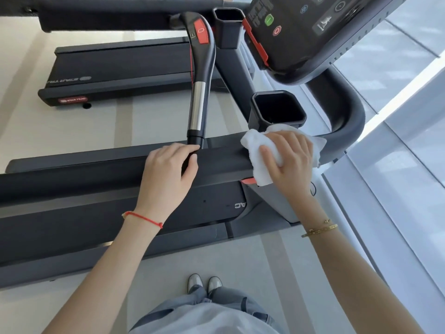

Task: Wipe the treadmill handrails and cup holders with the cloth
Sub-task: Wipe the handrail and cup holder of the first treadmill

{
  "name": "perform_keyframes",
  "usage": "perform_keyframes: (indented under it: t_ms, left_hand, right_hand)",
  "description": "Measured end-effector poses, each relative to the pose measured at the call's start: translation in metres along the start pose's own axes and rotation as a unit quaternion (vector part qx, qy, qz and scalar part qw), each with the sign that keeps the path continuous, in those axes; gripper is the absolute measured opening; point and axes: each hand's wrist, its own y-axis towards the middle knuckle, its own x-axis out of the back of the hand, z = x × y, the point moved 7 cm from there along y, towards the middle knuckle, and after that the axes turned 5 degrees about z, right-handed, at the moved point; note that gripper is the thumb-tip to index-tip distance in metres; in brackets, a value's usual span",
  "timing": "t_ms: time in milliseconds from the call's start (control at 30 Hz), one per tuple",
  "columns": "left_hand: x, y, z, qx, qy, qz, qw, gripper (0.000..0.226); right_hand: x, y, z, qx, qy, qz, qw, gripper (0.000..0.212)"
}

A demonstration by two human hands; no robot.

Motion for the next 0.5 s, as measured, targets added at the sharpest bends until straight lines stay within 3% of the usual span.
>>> perform_keyframes:
  t_ms: [167,500]
  left_hand:
    - [0.003,-0.003,0.002,0.006,0.003,-0.013,1.0,0.027]
    - [0.035,-0.028,0.048,0.069,0.063,-0.099,0.991,0.022]
  right_hand:
    - [-0.002,0.0,0.015,-0.006,-0.016,-0.027,0.999,0.027]
    - [-0.033,0.013,0.096,0.084,-0.027,-0.038,0.995,0.025]
